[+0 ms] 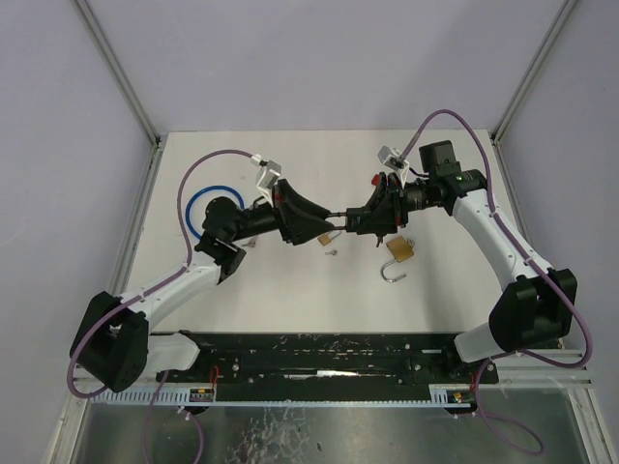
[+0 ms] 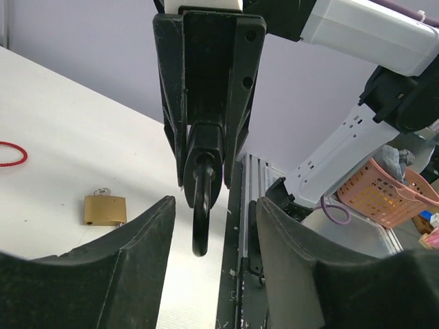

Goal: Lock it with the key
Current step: Lock the lock.

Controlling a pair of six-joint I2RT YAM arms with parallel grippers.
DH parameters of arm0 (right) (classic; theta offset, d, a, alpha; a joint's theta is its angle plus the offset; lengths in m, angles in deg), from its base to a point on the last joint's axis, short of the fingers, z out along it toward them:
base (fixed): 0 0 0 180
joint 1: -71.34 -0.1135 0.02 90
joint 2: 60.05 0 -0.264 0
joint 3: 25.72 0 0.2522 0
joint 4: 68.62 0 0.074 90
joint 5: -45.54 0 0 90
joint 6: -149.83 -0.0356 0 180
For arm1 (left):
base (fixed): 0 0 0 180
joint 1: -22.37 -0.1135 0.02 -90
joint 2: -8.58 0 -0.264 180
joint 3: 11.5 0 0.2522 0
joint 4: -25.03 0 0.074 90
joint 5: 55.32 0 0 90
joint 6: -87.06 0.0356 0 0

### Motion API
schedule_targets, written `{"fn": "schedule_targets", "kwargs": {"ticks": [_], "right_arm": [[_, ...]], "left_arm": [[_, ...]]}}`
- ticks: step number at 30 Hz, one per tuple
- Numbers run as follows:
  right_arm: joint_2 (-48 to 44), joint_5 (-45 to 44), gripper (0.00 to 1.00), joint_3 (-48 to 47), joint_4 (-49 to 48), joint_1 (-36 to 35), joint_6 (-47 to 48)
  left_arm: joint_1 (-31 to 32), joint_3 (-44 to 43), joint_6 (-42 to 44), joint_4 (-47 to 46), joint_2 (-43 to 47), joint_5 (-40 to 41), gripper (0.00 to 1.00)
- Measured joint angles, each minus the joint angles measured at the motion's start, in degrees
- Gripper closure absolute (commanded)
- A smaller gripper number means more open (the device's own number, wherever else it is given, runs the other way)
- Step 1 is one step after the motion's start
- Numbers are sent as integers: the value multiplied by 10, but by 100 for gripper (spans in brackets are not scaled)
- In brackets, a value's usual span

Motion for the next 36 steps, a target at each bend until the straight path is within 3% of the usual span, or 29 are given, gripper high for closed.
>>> {"fn": "schedule_targets", "kwargs": {"ticks": [7,11,17,21,36], "right_arm": [[0,0,100,0,0,0,-10],[0,0,100,0,-3,0,-16],[0,0,100,0,-4,0,-22],[0,0,100,0,-9,0,-28],[0,-10,100,23,-63,9,-113]], "left_arm": [[-19,35,-29,-36,8,-1,57],[-21,39,-43,-45,5,-4,72],[-22,39,-61,-67,-10,-14,83],[-22,38,-74,-81,-24,-27,98],[-16,24,-81,-100,-64,-30,100]]}}
